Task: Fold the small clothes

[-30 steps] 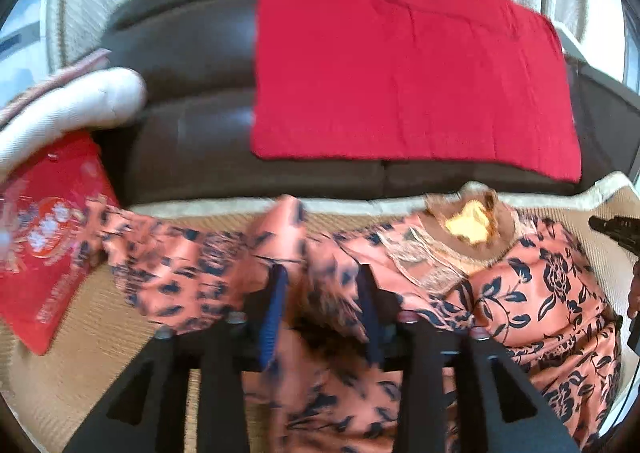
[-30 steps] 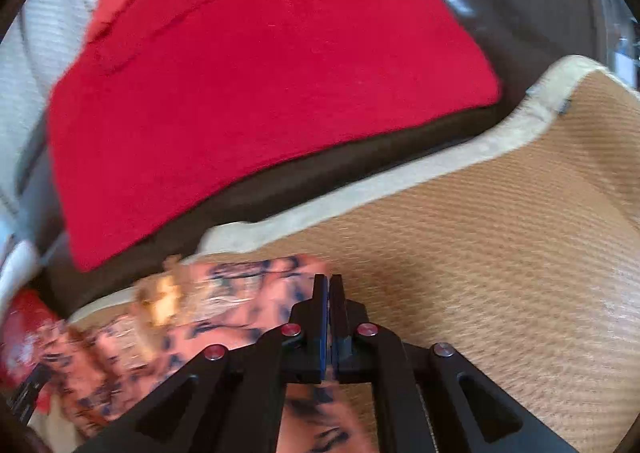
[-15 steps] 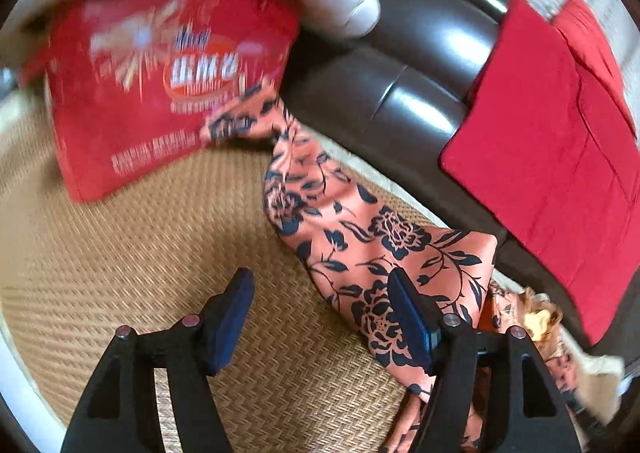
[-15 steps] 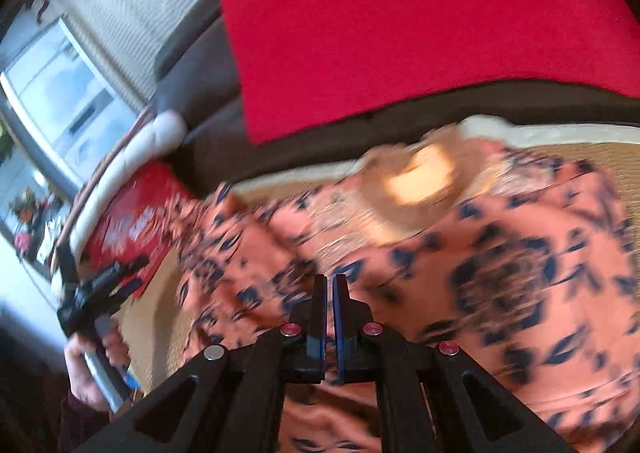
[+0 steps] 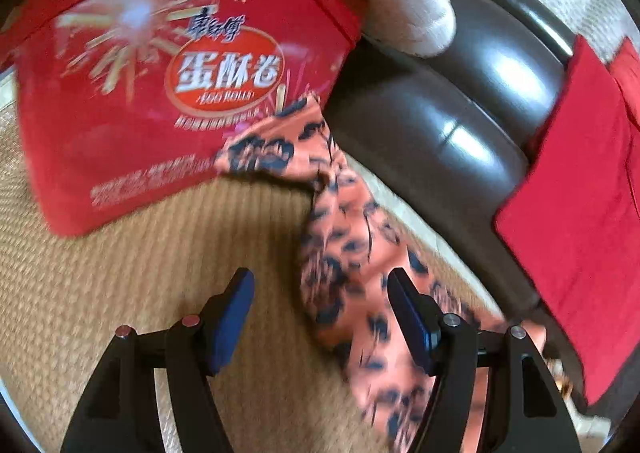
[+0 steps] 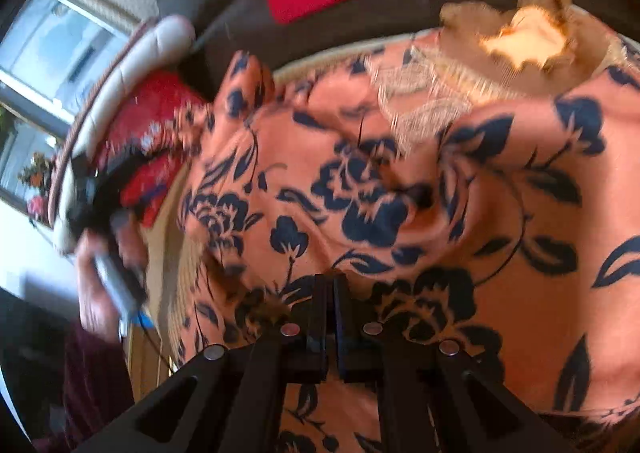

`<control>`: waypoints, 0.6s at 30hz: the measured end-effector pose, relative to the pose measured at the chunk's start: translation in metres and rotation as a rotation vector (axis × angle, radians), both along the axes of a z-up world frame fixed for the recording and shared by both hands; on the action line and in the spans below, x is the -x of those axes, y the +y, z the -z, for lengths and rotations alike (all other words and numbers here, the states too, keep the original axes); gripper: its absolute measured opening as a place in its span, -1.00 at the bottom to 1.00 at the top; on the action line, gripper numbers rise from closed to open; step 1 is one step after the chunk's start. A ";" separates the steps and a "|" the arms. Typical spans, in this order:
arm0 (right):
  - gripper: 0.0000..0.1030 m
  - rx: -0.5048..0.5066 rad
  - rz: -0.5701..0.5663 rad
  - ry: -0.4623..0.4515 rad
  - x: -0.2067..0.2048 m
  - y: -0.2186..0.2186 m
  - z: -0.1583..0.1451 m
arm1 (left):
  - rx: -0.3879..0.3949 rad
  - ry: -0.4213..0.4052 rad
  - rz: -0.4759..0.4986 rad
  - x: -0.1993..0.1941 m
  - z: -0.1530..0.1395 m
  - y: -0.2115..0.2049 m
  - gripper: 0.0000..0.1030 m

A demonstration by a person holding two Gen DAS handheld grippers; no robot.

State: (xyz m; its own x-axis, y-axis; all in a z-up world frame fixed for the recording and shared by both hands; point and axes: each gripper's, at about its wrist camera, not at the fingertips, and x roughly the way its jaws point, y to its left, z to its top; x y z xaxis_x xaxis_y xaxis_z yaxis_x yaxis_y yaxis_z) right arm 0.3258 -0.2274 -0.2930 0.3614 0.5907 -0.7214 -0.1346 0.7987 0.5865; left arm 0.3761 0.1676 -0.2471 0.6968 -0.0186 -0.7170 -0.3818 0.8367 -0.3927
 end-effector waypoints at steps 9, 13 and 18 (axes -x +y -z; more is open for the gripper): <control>-0.89 -0.141 0.015 -0.207 0.013 -0.040 -0.033 | -0.118 0.109 -0.050 -0.071 0.016 0.009 0.20; -0.88 -0.179 0.081 -0.242 0.010 -0.060 -0.040 | -0.157 0.143 0.014 -0.088 0.024 0.001 -0.91; -0.88 -0.159 0.181 -0.249 0.008 -0.081 -0.043 | -0.305 0.014 0.124 -0.075 -0.038 -0.047 -0.92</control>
State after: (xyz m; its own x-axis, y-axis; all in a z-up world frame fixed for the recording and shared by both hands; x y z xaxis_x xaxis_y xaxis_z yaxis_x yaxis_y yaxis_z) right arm 0.3180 -0.3084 -0.2495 0.6241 0.5988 -0.5019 -0.1532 0.7237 0.6728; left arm 0.4507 0.1209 -0.2086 0.6924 0.1144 -0.7124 -0.2735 0.9553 -0.1124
